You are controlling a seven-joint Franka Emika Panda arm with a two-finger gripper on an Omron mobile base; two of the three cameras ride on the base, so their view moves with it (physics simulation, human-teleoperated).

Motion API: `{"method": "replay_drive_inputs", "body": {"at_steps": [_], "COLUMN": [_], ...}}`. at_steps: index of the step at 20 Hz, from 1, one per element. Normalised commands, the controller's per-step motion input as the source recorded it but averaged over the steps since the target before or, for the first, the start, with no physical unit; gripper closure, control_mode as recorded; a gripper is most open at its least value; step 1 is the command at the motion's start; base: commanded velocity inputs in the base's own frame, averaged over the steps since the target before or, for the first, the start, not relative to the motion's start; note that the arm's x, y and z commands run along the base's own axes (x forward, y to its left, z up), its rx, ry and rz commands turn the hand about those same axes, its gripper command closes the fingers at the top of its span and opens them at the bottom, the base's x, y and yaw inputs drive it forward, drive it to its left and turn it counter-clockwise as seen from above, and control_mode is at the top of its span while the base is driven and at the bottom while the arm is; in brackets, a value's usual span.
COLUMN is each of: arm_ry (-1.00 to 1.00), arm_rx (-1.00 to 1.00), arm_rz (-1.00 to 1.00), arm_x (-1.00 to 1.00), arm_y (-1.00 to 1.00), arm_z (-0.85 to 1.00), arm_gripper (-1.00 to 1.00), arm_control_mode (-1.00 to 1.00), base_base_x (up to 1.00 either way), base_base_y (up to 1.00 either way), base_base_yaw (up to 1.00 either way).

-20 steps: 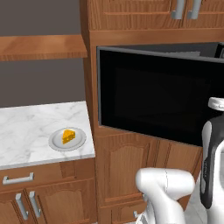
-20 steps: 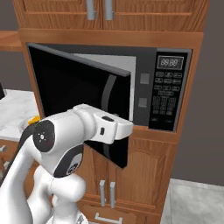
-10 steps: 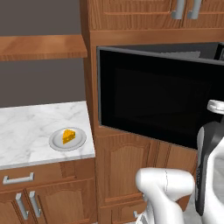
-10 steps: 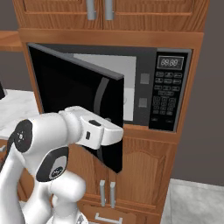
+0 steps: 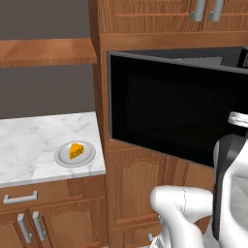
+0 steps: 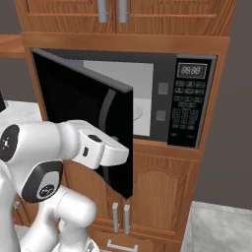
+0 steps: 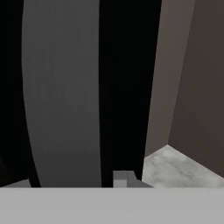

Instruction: Pick the cheese from the counter and place it in the microwave. Then turn on the microwave.

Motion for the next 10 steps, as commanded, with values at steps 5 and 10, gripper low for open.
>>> {"method": "replay_drive_inputs", "body": {"at_steps": [5, 10], "arm_ry": [0.0, 0.0], "arm_rx": [0.0, 0.0], "arm_rz": [-0.07, -0.04], "arm_x": [-0.36, -0.16], "arm_y": [0.0, 0.0], "arm_z": [0.0, 0.0], "arm_gripper": [1.0, 1.0], "arm_control_mode": [-1.0, -1.0], "base_base_x": [0.0, 0.0], "base_base_y": [0.0, 0.0], "base_base_yaw": [0.0, 0.0]}}
